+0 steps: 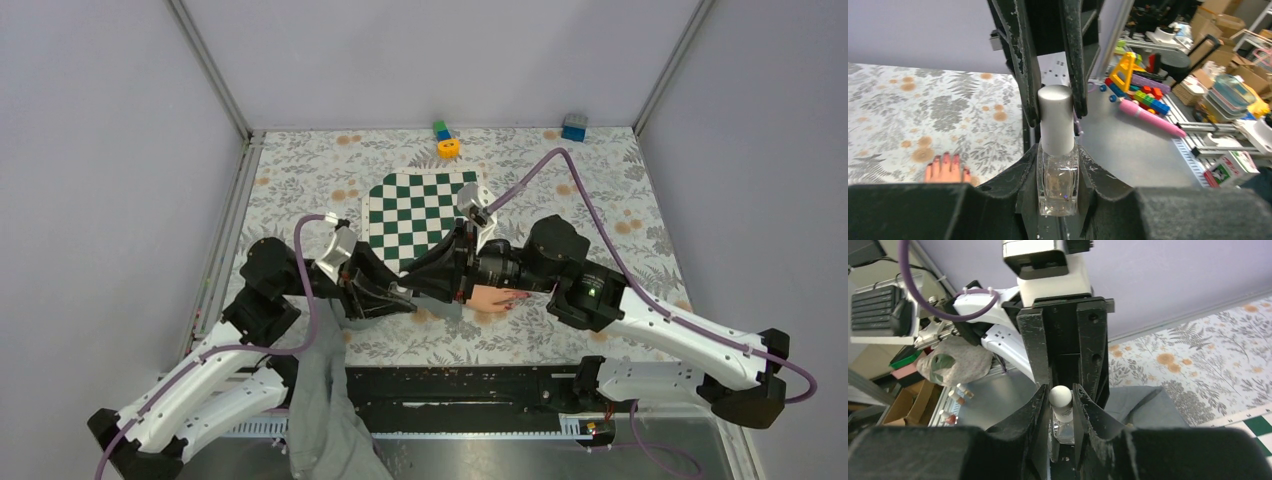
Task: Paint the nails
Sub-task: Unscrew the nail polish bottle.
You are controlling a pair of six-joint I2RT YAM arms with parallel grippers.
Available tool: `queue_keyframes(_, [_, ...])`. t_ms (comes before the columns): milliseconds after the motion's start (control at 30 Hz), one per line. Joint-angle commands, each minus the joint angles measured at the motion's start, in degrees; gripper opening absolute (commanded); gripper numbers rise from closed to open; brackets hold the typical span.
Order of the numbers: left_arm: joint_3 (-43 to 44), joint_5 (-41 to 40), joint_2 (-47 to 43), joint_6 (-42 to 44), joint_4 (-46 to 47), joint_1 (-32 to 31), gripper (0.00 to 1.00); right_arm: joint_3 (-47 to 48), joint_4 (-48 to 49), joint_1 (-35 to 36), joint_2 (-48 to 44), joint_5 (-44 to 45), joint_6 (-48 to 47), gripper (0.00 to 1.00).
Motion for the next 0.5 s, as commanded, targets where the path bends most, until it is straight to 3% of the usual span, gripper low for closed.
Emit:
queue_keyframes(0, [0.56,6.29,1.76,-3.03,10.81,0.93,0.00,-1.46,3.89,0.54,-0.39,-12.05,1.14,0.00])
queue_keyframes(167, [0.37,8.90,3.05,-5.54,13.35,1.17,0.00,-1.94,4.15,0.53,-1.16,-13.38,1.61,0.00])
queue_keyframes(200, [0.39,8.80,3.11,-5.50,13.29,1.27,0.00,-2.13,3.82,0.57,-1.48,-12.32,1.62,0.09])
queue_keyframes(267, [0.96,8.67,3.26,-3.61,10.97,1.26,0.00,-2.62,2.79,0.55,-2.22,-9.28,1.38,0.45])
queue_keyframes(333, [3.36,7.88,3.34,2.47,2.44,1.25,0.00,-3.76,2.06,0.46,-3.40,-5.25,0.38,0.79])
queue_keyframes(367, [4.50,6.53,3.23,5.67,-2.16,1.25,0.00,-4.25,1.45,0.43,-4.08,-2.70,-0.01,0.90])
queue_keyframes(400, [5.18,4.71,3.23,7.85,-5.11,1.26,0.00,-4.52,0.36,0.07,-4.51,-0.67,-0.45,0.96])
queue_keyframes(467, [5.50,1.90,3.04,10.08,-7.90,1.30,0.00,-4.18,-1.67,-0.57,-5.31,2.16,-1.25,0.99])
